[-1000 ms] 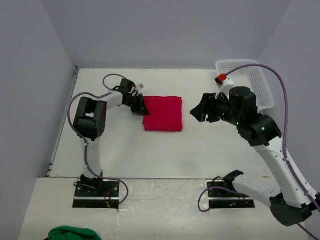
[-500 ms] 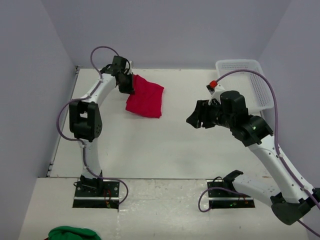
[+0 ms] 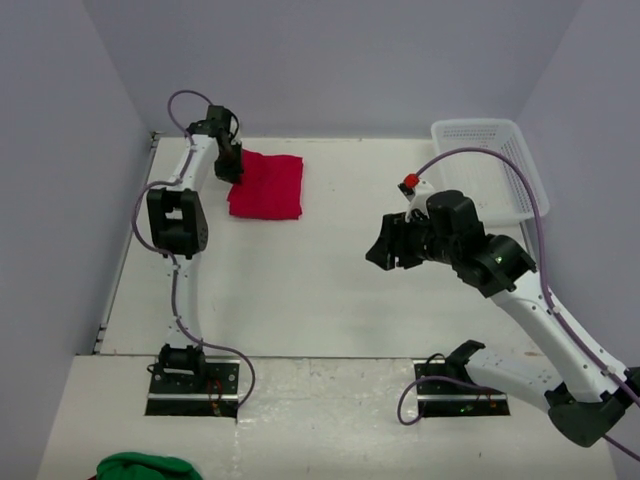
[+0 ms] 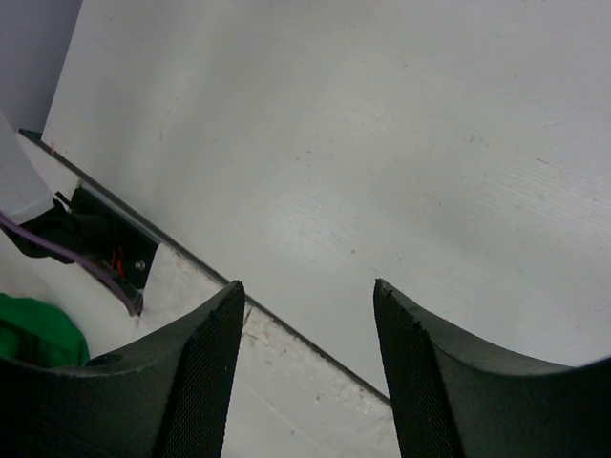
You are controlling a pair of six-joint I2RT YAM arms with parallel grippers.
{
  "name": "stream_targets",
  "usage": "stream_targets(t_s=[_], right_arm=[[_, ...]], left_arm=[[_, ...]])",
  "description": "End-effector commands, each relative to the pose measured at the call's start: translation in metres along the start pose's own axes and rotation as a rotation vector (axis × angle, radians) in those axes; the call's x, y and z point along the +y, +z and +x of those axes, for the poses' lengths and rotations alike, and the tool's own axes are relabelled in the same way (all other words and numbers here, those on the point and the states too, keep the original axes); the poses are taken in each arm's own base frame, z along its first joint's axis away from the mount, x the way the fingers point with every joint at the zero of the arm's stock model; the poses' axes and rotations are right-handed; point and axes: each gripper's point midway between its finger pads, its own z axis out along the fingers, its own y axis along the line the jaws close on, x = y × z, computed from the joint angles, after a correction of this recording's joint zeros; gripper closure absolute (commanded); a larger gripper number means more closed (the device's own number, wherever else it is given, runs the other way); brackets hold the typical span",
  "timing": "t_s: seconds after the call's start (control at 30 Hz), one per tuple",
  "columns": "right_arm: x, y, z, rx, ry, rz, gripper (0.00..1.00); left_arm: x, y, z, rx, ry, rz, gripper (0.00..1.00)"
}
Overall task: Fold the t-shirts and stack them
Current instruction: Put the neatly folded tshirt into the corner of the board with the left arm
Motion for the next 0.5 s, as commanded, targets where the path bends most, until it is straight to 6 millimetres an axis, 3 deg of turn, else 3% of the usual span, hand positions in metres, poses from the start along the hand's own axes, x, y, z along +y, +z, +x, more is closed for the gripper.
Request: stream_targets(t_s=[0.0, 0.03, 0.27, 0.47], right_arm=[[-0.002, 0.0, -0.001, -0.008, -0.002, 0.016, 0.42], [-0.002, 0.001, 0.0, 0.004, -0.004, 0.015, 0.42], [0.002, 0.009, 0.006, 0.054, 0.009, -0.004, 0.42], [-0.005, 0.007, 0.012, 0.072, 0.015, 0.034, 0.42]], left_arm=[[0.042, -0.027, -0.023, -0.058, -0.003, -0.064, 1.0], [0.061, -0.031, -0.027, -0.068, -0.026, -0.079, 1.0], [0.101, -0.05, -0.055, -0.163, -0.04, -0.105, 1.0], [0.139, -0.046, -0.065, -0.197, 0.0, -0.165, 1.0]])
